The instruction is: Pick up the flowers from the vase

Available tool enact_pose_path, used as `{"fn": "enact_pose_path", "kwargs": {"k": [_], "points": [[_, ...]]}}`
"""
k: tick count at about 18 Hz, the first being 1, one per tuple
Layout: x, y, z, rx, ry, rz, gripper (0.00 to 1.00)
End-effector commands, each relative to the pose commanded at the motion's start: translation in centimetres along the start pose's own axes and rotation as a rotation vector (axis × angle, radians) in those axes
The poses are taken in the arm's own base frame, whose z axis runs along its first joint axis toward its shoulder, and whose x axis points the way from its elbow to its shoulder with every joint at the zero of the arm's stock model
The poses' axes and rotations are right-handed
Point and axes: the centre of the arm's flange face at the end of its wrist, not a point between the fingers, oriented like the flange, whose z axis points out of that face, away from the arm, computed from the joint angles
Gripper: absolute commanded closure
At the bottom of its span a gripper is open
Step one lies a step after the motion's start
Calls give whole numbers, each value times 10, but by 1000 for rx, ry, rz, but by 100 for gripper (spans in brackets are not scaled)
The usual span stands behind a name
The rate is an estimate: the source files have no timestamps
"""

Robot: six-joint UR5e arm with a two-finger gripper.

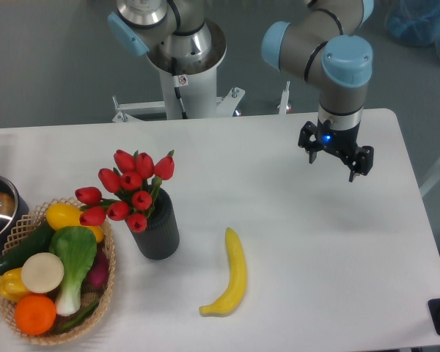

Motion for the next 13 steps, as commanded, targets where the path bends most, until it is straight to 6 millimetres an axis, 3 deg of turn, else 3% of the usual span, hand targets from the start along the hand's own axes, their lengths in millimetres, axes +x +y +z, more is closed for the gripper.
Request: {"fn": "enact_pose_path", "kwargs": {"k": [5, 9, 13], "points": [[1, 3, -6, 7, -4, -5, 0], [16, -1, -14, 83, -2, -12, 0], [58, -10, -30, 229, 22, -97, 0]]}}
